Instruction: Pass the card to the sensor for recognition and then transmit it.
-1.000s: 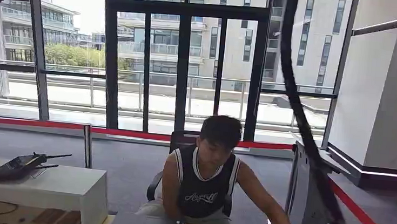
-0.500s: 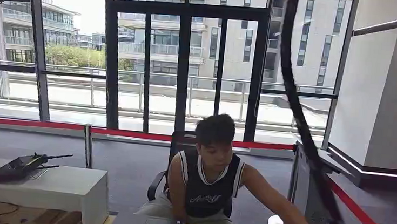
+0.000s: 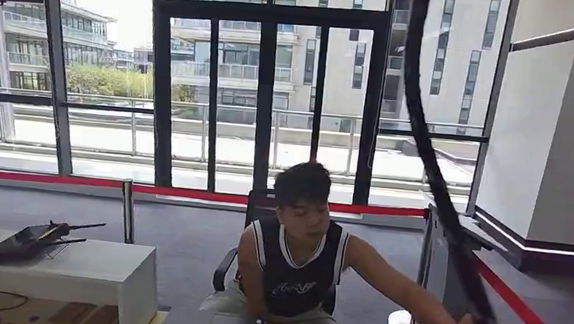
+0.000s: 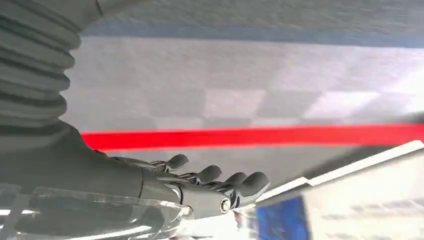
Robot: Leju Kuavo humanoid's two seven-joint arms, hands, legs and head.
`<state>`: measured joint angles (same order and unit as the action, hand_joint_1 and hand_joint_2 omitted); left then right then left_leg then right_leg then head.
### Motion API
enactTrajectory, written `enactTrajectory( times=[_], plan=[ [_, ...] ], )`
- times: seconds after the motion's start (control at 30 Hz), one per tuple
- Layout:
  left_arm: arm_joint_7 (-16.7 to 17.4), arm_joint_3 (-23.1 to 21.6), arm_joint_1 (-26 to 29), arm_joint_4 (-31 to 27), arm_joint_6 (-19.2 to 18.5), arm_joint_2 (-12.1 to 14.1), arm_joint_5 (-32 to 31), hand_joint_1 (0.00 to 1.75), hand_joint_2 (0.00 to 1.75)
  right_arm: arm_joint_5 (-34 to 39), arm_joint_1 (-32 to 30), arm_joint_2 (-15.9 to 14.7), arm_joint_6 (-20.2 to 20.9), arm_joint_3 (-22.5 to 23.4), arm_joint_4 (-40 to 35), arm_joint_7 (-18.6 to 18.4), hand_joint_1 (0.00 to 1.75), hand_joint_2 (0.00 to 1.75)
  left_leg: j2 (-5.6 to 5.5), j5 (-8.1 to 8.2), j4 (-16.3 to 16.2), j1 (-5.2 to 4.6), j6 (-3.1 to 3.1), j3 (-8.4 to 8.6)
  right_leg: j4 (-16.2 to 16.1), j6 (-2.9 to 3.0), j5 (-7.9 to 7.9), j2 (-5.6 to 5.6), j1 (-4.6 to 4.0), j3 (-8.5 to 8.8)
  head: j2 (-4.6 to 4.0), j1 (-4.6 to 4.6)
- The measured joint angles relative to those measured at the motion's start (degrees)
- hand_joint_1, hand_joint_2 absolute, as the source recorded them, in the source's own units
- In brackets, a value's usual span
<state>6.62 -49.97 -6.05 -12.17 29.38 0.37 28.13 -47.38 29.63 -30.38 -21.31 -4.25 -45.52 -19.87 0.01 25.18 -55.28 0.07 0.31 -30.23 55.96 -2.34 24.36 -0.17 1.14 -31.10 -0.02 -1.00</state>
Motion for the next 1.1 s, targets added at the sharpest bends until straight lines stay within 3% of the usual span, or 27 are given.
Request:
enactTrajectory(
  times=[0.1,0.27,0.57,0.8,1.1],
  plan=[
    [0.00,-0.07,0.00,0.00,0.00,0.00,0.15,0.00,0.00,-3.08,2.26,-0.09,1.90,-3.64,-4.39,1.83,0.00,1.75,-0.03,0.00,0.00,0.00,0.00,-0.07,0.03,0.04,-0.03,-0.04,0.00,-0.02,0.00,0.04],
    [-0.35,-0.55,-0.06,0.00,0.00,-0.11,0.44,0.00,0.00,-3.78,6.15,0.48,1.84,-9.90,-10.65,1.88,0.00,1.75,-0.07,-0.08,0.00,0.01,0.00,-0.12,0.04,0.04,-0.03,-0.16,-0.01,-0.06,0.00,0.04],
    [-0.39,-1.40,-0.11,0.00,-0.17,-0.11,1.25,0.00,0.00,-2.86,12.86,3.26,-1.07,-21.27,-14.69,3.65,0.00,1.75,-0.12,-0.09,0.00,0.08,0.00,-0.13,0.04,0.04,-0.03,-0.21,-0.04,-0.08,0.00,-0.02],
    [-0.09,-1.68,-0.10,0.00,0.00,-0.11,1.27,0.00,0.00,-1.97,14.87,5.57,-3.65,-26.40,-13.62,5.16,0.00,1.75,-0.14,-0.09,0.00,0.09,0.00,-0.14,0.04,0.04,-0.03,-0.23,-0.04,-0.10,0.00,-0.04],
    [-0.02,-2.62,-0.08,0.02,0.02,-0.11,1.16,0.00,0.00,-1.64,15.32,6.47,-5.00,-29.43,-12.77,5.46,0.00,1.75,-0.13,-0.09,0.00,0.08,0.00,-0.15,0.03,0.04,-0.03,-0.24,-0.03,-0.13,0.00,-0.09]
  ],
)
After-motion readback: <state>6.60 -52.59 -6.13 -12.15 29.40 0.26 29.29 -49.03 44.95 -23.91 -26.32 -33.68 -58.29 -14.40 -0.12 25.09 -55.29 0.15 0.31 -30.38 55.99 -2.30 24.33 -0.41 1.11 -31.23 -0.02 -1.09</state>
